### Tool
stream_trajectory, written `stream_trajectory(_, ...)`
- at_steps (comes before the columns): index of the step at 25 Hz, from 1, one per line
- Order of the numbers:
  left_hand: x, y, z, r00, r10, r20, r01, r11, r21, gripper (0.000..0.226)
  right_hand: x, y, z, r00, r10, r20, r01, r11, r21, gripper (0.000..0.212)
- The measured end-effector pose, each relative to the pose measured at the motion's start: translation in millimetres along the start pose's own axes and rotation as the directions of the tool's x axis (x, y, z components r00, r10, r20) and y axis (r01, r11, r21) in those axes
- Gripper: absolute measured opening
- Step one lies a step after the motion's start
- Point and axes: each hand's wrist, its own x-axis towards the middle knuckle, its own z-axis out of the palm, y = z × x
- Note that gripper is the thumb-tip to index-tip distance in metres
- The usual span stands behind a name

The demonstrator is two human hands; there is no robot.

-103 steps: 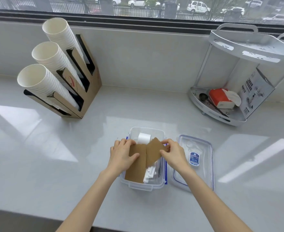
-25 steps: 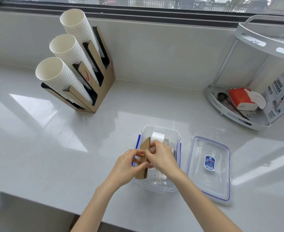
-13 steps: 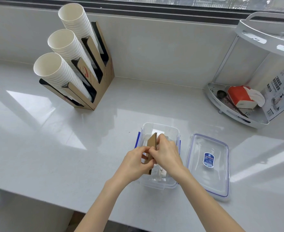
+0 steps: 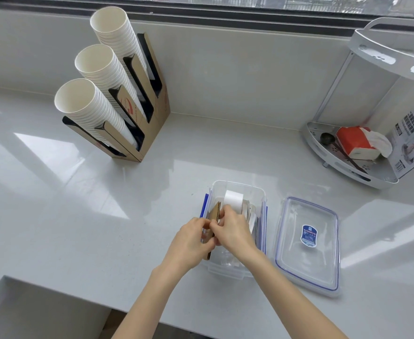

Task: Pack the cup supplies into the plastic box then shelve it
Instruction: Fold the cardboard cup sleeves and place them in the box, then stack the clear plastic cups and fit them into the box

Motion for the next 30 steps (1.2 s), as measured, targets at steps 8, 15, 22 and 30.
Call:
stream_trajectory(8,1,-6,5,0.992,-0.101,-0.082,0.110,0.987,0.120,0.042,-2,6,2,0.993,0.013,0.113,-0.019,0.998,0.058,0.039)
stream_trajectory(15,2,-8,2,0.997,-0.031,-0.071,0.041,0.990,0.135,0.041,-3,18,-24,0.999,-0.026,0.039,0.025,0.999,0.020,0.030)
stream_trajectory(22,17,0,11,0.982,0.189,0.024,-0.182,0.891,0.417,0.050,-9,34,-42,0.987,-0.148,0.063,0.158,0.959,-0.234,0.030)
stream_trajectory(30,19,-6,19,0.979,0.192,0.066,-0.187,0.728,0.659,0.060,-20,34,-28,0.938,-0.128,0.323,0.307,0.739,-0.599,0.050)
